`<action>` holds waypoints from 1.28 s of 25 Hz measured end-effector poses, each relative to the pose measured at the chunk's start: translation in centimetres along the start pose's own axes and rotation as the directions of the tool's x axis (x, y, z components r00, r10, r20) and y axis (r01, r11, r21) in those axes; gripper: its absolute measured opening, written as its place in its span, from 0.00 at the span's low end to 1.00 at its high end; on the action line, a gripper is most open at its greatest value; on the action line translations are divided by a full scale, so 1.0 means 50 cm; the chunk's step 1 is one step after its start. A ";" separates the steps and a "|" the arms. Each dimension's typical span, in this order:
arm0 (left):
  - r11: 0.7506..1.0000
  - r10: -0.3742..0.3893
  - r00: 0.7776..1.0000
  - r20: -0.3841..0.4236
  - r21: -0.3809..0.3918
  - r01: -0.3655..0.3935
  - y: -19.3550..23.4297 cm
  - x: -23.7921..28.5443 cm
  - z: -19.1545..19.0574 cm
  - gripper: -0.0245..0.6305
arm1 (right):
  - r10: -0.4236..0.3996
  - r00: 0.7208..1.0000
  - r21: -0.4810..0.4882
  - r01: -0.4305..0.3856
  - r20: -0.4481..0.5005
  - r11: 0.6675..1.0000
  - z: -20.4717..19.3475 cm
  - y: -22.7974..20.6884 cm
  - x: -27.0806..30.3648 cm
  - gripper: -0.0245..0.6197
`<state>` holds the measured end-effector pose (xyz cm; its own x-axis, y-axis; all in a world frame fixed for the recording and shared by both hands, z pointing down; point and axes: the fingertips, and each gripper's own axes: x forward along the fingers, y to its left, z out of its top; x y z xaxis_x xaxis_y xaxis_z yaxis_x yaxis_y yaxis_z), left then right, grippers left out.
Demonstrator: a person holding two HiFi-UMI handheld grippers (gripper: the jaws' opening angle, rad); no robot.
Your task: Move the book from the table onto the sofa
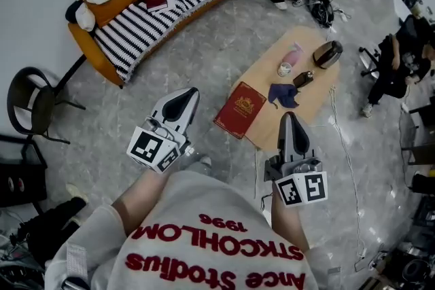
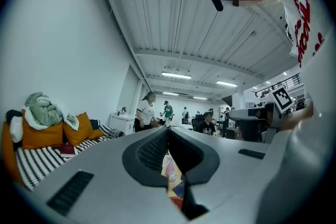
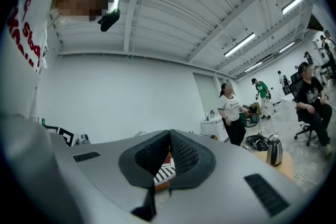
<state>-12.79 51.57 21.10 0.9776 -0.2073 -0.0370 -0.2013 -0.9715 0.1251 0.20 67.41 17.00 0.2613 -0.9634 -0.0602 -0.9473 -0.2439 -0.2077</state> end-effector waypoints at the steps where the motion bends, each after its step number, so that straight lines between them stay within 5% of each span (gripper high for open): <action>1: 1.000 -0.004 1.000 0.003 -0.007 0.004 0.012 0.007 0.000 0.06 | -0.005 1.000 -0.002 0.005 -0.003 1.000 -0.002 -0.001 0.010 0.08; 16: 0.998 -0.057 0.998 -0.027 -0.042 0.055 0.070 0.057 -0.050 0.06 | -0.090 0.995 0.006 0.090 -0.053 0.996 -0.046 -0.040 0.055 0.08; 32: 0.995 -0.038 0.994 -0.098 -0.092 0.029 0.068 0.120 -0.154 0.06 | -0.104 0.986 0.057 0.112 -0.132 0.992 -0.116 -0.124 0.072 0.08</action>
<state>-7.15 47.92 28.92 0.9858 -0.1583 0.0554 -0.1666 -0.9623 0.2150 5.94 64.83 23.73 0.3317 -0.9390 0.0913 -0.8999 -0.3440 -0.2680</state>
